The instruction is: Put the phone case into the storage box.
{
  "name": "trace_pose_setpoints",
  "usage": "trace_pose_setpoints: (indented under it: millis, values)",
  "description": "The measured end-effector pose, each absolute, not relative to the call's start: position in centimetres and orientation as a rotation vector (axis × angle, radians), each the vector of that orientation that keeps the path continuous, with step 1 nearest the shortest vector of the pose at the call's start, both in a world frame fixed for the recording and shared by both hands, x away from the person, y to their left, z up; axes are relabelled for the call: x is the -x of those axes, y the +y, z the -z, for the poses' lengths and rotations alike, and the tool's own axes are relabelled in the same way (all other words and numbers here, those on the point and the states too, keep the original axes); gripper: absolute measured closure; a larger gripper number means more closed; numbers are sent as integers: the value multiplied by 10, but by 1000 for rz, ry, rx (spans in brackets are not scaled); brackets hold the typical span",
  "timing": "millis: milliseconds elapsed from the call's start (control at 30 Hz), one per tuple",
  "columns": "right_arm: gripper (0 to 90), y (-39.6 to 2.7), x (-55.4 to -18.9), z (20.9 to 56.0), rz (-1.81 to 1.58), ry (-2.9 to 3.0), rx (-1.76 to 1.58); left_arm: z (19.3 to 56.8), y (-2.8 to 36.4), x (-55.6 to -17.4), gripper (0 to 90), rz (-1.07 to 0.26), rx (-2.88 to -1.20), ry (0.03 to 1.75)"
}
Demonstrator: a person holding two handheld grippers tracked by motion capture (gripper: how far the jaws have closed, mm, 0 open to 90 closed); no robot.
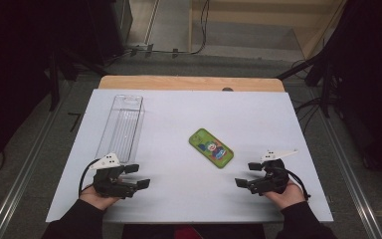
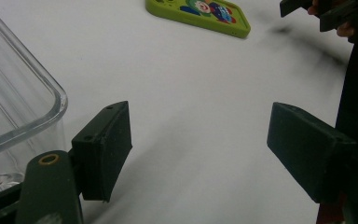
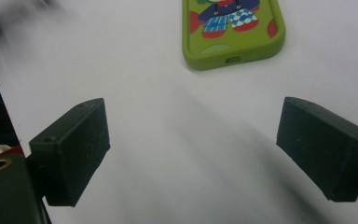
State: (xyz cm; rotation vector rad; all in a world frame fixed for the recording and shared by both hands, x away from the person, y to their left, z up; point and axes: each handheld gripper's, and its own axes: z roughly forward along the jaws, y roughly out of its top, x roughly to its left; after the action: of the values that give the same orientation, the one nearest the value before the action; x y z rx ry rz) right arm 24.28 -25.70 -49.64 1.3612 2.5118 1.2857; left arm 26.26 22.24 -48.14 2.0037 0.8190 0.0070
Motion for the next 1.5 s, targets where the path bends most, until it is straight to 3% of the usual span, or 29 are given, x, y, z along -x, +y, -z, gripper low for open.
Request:
trace_pose_setpoints:
  millis: [1500]
  values:
    - [82,-253,-273,484,-1282,2448,-1373,482,223,-263,222,-4,-2005,833]
